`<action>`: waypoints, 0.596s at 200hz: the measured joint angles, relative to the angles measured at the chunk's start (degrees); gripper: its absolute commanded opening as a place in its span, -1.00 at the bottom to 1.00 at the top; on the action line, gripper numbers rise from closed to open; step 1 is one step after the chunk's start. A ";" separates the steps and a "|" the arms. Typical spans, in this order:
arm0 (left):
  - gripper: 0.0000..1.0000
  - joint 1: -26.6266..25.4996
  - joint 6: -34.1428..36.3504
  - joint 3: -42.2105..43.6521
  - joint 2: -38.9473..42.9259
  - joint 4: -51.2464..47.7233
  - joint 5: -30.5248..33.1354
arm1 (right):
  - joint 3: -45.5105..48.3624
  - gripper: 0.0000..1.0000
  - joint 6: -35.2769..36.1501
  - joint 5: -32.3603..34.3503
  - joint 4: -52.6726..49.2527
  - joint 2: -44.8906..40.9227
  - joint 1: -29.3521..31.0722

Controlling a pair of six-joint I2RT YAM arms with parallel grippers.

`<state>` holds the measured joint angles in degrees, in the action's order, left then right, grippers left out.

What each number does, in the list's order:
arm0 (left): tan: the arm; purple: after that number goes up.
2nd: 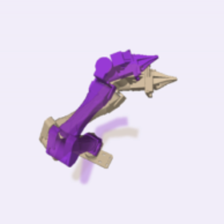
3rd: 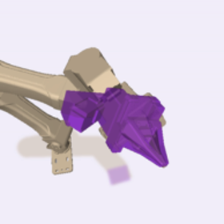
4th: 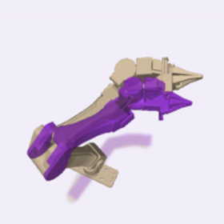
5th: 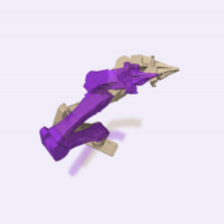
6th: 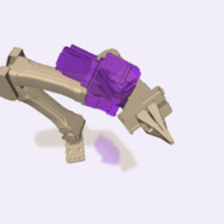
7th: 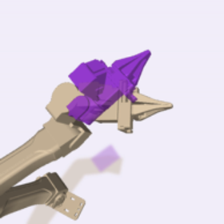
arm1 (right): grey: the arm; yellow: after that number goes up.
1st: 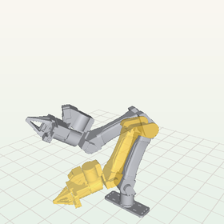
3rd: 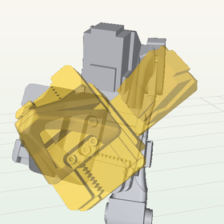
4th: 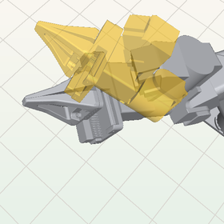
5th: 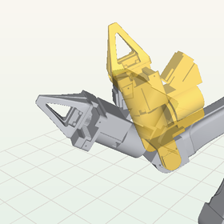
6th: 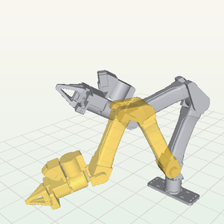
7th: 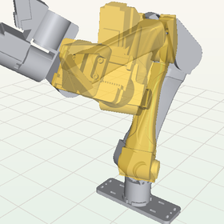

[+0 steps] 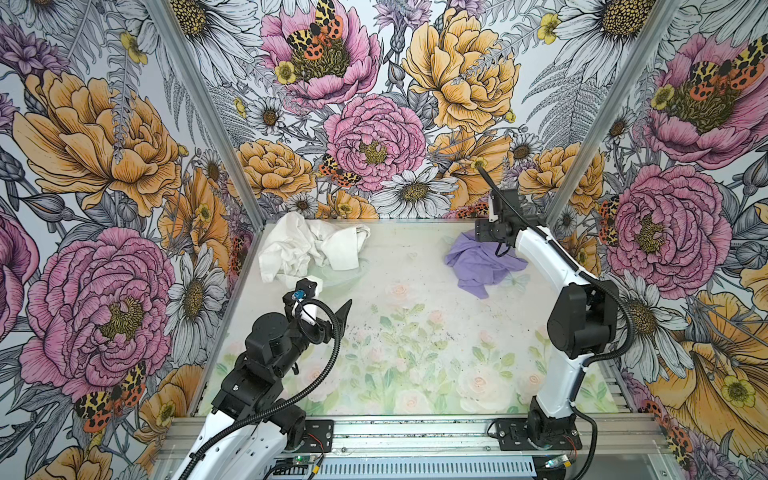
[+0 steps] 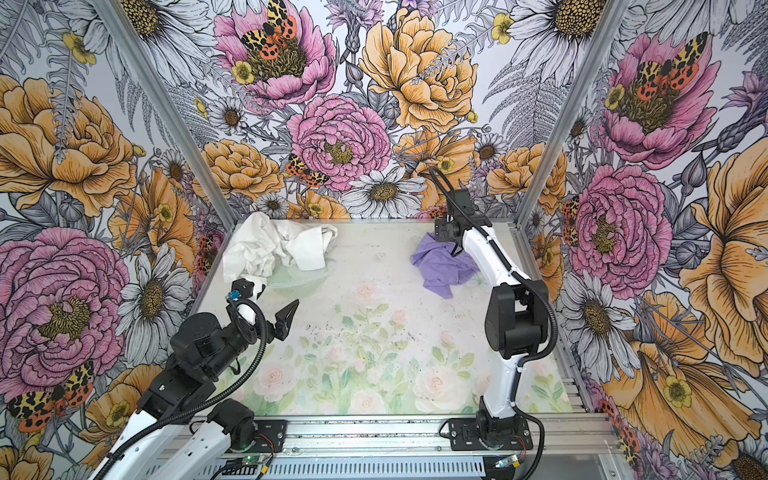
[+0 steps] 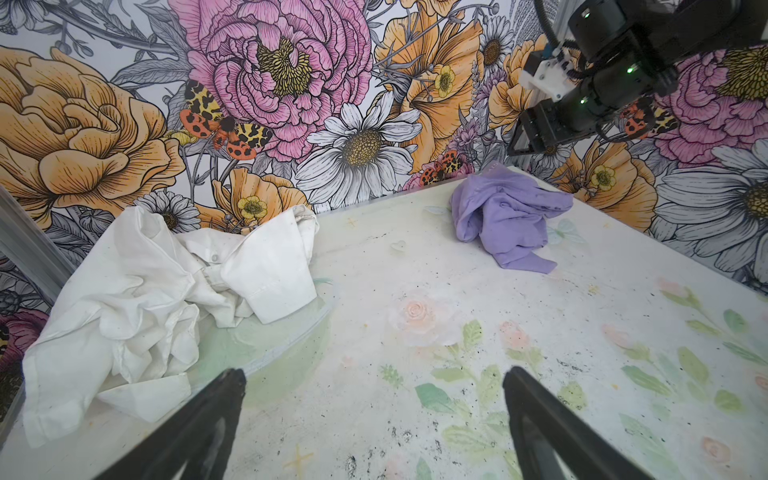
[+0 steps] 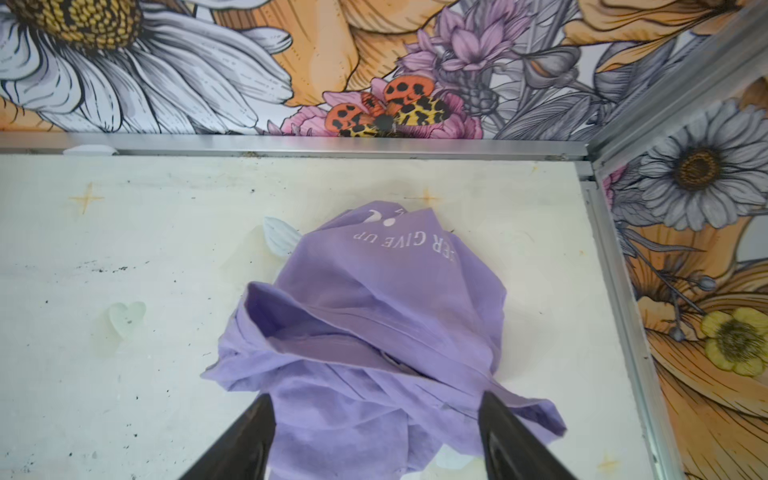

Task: Pick out a specific cloth from the pile
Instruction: 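Lower the lavender shirt onto the table and open the right gripper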

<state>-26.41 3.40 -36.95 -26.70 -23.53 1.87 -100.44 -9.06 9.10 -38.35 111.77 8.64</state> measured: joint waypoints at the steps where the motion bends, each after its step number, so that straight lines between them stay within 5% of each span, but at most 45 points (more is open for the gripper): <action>1: 0.97 0.00 0.00 0.00 0.00 0.00 0.00 | -0.07 0.55 0.00 0.00 0.00 0.13 0.07; 56: 0.97 0.02 0.00 0.00 0.11 0.00 0.00 | -3.04 0.55 1.60 2.29 -0.46 11.50 0.68; 119: 0.97 0.02 0.00 0.00 0.15 0.02 0.02 | -6.01 0.10 3.80 5.70 -2.58 16.90 -2.16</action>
<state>-26.39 3.40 -36.95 -26.55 -23.51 1.89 -106.45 -5.26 14.81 -40.93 128.66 6.48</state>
